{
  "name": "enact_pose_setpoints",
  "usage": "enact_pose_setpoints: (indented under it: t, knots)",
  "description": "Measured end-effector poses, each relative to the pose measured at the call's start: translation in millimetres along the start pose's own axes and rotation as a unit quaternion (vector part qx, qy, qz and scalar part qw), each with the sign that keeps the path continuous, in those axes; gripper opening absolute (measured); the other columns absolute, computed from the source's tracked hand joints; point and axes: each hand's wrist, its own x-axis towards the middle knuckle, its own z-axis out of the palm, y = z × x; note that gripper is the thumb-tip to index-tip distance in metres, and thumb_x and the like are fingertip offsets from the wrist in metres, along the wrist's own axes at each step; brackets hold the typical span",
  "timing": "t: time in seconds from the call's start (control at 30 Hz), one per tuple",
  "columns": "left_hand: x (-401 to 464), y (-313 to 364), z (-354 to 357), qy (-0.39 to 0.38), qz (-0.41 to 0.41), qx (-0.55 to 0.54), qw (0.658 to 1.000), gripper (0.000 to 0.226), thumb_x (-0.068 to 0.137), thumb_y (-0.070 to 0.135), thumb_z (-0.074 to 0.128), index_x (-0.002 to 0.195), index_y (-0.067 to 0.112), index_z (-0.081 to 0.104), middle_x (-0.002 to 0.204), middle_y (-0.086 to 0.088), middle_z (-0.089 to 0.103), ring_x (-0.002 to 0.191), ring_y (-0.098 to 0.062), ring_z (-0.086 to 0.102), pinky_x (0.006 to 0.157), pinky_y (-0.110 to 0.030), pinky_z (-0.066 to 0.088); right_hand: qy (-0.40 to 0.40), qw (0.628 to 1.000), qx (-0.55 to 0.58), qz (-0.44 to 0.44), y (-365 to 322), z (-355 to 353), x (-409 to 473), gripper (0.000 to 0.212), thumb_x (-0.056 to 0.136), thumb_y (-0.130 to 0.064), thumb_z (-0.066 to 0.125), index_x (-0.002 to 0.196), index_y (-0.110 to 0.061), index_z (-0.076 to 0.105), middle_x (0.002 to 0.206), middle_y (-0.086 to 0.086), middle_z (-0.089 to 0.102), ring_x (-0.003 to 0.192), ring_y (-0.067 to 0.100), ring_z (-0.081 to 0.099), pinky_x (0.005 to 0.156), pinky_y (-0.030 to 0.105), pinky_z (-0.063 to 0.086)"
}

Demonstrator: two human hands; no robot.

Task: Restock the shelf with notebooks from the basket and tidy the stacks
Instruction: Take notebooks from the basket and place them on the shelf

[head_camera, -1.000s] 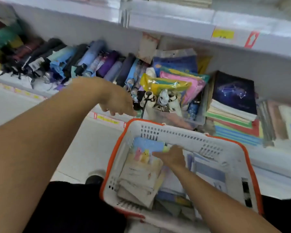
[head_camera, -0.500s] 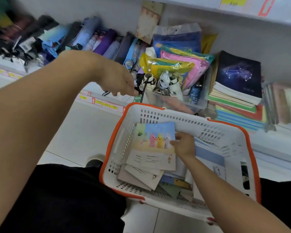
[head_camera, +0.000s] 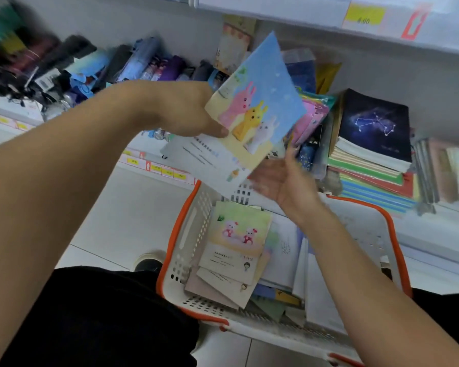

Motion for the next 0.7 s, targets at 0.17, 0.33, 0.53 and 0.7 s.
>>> enact_pose_setpoints:
  t: [0.17,0.33,0.53,0.7]
  knots:
    - [13,-16,8,0.002,0.028,0.13,0.991,0.023,0.085,0.029,0.071,0.09,0.016,0.052,0.096,-0.004,0.056,0.083,-0.023,0.05,0.074,-0.03,0.038,0.105,0.835,-0.526,0.122,115,-53,19,0.109,0.052,-0.063,0.089,0.134,-0.008,0.044,0.135,0.01,0.048,0.125,0.027,0.049,0.098,0.037,0.047]
    - [19,-29,7,0.025,0.042,0.088,0.995,0.069,0.081,0.022,0.077,0.137,0.027,0.037,0.125,-0.001,0.056,0.106,-0.025,0.053,0.09,-0.039,0.046,0.125,0.872,-0.468,0.076,133,-68,23,0.066,0.057,-0.033,0.096,0.103,-0.018,0.052,0.099,0.001,0.065,0.1,0.025,0.065,0.075,0.032,0.051]
    - [20,-27,6,0.033,0.052,0.088,0.994,0.095,0.087,0.017,0.07,0.15,0.046,0.005,0.152,-0.003,0.037,0.123,-0.03,0.048,0.096,-0.039,0.043,0.136,0.882,-0.446,0.073,127,-78,28,0.05,0.071,-0.019,0.09,0.108,-0.012,0.056,0.079,-0.003,0.056,0.085,0.021,0.06,0.064,0.025,0.044]
    - [21,-28,7,0.016,0.079,0.114,0.99,0.066,0.091,0.016,0.064,0.143,0.043,0.035,0.152,0.009,0.036,0.133,-0.021,0.038,0.1,-0.032,0.035,0.12,0.867,-0.477,0.082,120,-64,43,0.092,0.054,-0.049,0.094,0.129,-0.017,0.051,0.122,0.005,0.057,0.115,0.025,0.059,0.09,0.034,0.051]
